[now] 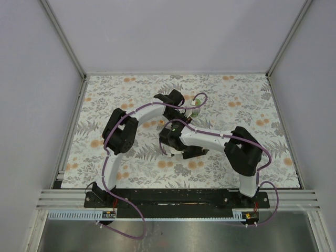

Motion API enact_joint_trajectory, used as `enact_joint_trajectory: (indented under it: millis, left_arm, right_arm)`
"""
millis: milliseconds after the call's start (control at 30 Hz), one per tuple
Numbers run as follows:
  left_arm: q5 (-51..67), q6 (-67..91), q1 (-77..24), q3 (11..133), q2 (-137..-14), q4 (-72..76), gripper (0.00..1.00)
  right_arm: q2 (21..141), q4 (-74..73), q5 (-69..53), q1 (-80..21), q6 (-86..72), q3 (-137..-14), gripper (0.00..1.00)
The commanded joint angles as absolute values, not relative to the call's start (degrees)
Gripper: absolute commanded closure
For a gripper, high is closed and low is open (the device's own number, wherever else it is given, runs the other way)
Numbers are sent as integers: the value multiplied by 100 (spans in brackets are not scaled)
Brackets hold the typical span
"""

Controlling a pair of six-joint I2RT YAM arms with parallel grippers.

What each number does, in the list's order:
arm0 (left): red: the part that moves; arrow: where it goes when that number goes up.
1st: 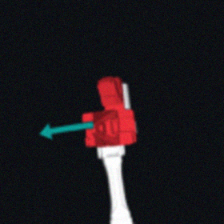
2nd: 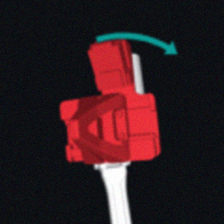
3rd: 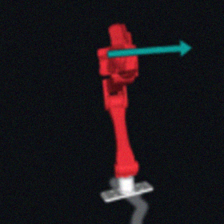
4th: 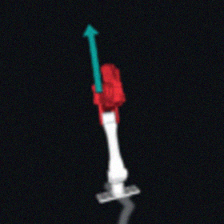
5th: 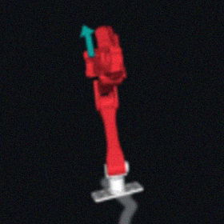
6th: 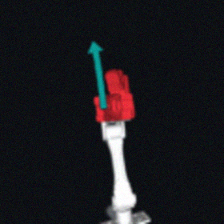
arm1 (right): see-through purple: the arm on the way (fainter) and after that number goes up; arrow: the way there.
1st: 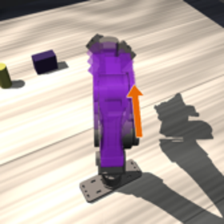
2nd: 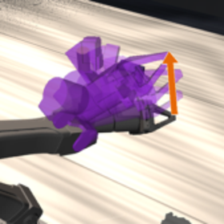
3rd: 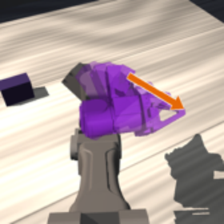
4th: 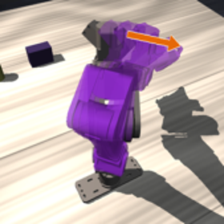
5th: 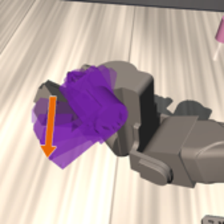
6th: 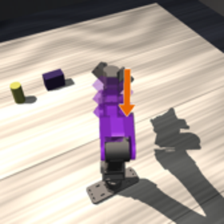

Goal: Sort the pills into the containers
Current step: Pour the pill into the pill container.

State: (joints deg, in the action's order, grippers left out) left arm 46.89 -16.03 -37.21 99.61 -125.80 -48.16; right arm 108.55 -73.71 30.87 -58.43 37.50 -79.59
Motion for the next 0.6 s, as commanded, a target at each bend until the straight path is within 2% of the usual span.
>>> enact_joint_trajectory:
  millis: [0,567]
  left_arm:
    - [4931,-1573,-3744,10116,-12551,-4737,100]
    - [4983,-1608,-3744,10046,-12542,-4729,100]
  right_arm:
    - [10925,-7647,3270,-5906,3806,-8191,100]
    - [10793,-7111,2918,-5871,3718,-7796,100]
